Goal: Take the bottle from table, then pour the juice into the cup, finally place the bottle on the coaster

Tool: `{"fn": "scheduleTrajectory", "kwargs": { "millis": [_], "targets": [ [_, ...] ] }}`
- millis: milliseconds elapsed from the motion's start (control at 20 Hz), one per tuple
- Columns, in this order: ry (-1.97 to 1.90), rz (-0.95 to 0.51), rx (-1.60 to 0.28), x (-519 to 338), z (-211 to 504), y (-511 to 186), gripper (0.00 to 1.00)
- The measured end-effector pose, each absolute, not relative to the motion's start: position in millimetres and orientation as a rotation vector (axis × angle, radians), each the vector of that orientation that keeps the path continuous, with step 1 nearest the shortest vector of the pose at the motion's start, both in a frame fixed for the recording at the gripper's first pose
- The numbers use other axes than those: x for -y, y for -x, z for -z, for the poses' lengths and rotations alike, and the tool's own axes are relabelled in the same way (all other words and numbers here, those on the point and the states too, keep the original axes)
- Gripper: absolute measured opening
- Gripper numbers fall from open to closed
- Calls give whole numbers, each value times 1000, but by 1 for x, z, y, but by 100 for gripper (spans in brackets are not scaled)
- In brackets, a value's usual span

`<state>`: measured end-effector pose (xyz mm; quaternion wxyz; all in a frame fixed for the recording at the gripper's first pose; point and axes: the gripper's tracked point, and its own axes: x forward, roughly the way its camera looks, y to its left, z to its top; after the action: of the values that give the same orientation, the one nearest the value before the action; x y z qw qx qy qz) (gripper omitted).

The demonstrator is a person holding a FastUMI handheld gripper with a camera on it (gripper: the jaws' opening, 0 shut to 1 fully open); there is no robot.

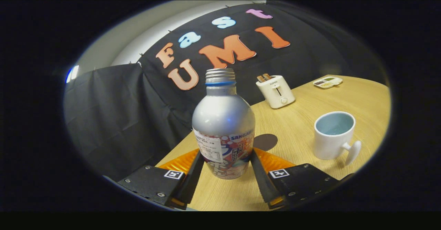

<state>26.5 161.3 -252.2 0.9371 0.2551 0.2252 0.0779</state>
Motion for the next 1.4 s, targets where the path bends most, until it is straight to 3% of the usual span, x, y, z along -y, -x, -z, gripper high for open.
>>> {"fn": "scheduleTrajectory", "kwargs": {
  "millis": [1400],
  "targets": [
    [-1251,-138,-524,-143,235,-36,75]
  ]
}}
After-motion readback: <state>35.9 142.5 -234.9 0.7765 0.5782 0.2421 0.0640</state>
